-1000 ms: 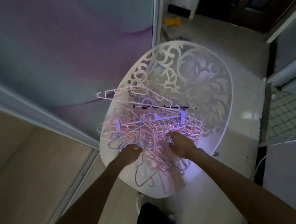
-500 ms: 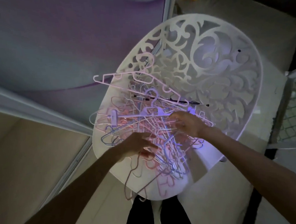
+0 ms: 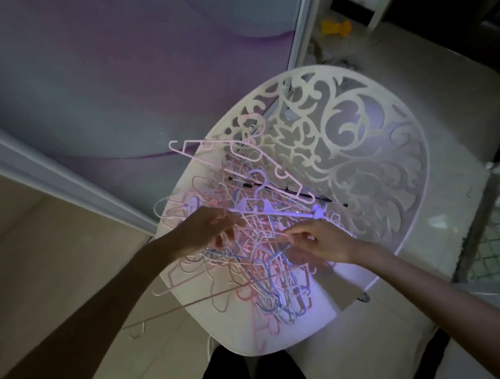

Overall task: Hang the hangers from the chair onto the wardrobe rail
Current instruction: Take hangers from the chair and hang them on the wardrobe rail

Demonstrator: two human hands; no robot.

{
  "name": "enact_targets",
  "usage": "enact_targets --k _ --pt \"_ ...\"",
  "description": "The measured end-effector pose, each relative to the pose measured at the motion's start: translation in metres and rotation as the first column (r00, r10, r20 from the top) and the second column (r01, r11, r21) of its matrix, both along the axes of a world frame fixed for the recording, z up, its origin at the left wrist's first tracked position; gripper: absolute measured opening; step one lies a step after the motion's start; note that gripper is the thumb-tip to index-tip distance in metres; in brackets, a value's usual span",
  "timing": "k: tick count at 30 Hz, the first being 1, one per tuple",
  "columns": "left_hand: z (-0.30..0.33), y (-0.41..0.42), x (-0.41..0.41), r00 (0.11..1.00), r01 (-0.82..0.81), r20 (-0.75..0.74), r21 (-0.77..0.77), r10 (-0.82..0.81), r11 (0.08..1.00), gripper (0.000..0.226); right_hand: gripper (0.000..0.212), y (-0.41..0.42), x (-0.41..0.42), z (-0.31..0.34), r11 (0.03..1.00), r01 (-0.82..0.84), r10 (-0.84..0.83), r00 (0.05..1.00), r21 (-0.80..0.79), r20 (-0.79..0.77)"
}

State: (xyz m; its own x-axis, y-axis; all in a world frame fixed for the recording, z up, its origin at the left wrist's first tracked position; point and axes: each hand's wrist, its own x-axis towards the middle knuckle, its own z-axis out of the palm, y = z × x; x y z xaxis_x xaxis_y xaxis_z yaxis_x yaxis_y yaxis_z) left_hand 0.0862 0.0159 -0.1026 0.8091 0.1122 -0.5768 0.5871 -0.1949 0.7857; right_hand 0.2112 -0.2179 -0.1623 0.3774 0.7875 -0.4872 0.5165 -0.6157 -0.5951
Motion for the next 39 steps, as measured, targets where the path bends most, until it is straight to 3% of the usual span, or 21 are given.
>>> enact_targets --k 2,6,10,13,15,20,25,29,32,35,36,37,39 --pt "0.001 0.007 -0.003 0.995 -0.091 -0.035 0.003 0.091 0.996 0.023 0.032 0.015 0.009 -0.003 1.000 0.018 -0.017 0.999 -0.014 0.036" --pt "0.001 0.030 -0.020 0.946 -0.288 -0.170 -0.039 0.277 0.957 0.026 0.032 0.047 0.028 -0.028 0.992 0.114 -0.096 0.959 -0.053 0.266" --pt "-0.010 0.035 -0.031 0.935 -0.284 -0.212 0.031 0.284 0.958 0.024 0.055 0.079 0.020 -0.056 0.967 0.103 -0.011 0.930 -0.233 0.367" --pt "-0.019 0.035 -0.029 0.946 -0.285 -0.154 0.014 0.284 0.958 0.022 0.035 0.089 0.019 -0.060 0.959 0.131 0.023 0.846 -0.250 0.533" --pt "-0.021 0.037 -0.030 0.955 -0.265 -0.133 0.008 0.264 0.964 0.022 0.025 0.085 0.023 -0.061 0.959 0.102 0.060 0.836 -0.263 0.546" --pt "-0.025 0.044 -0.031 0.955 -0.259 -0.141 0.035 0.262 0.965 0.028 0.009 0.055 0.025 -0.057 0.995 0.092 -0.069 0.866 -0.022 0.495" --pt "-0.031 0.046 -0.024 0.958 -0.255 -0.102 0.117 0.267 0.960 0.041 0.038 0.026 0.025 -0.036 0.984 0.066 -0.150 0.798 0.163 0.583" --pt "-0.033 0.048 -0.017 0.978 -0.187 -0.021 0.332 0.205 0.925 0.052 0.040 0.016 0.021 -0.022 0.970 0.068 -0.206 0.740 0.234 0.640" --pt "-0.022 0.047 -0.008 0.991 -0.105 -0.008 0.581 0.134 0.807 0.056 0.047 0.016 0.022 -0.010 0.971 -0.024 -0.163 0.666 0.239 0.728" --pt "-0.008 0.047 0.008 1.000 0.012 -0.012 0.759 -0.004 0.651 0.059 0.043 0.023 0.027 -0.006 0.964 -0.220 -0.002 0.558 0.150 0.830" --pt "-0.005 0.045 0.013 0.999 0.042 -0.026 0.749 -0.034 0.662 0.058 0.041 0.026 0.025 -0.006 0.952 -0.282 0.054 0.541 0.121 0.839" --pt "-0.002 0.043 0.020 0.998 0.056 -0.042 0.677 -0.036 0.734 0.056 0.039 0.031 0.022 -0.006 0.937 -0.329 0.090 0.541 0.112 0.836" --pt "-0.001 0.035 0.033 0.992 0.016 -0.123 0.342 0.028 0.940 0.044 0.035 0.047 0.015 -0.005 0.930 -0.341 0.102 0.593 0.134 0.799"
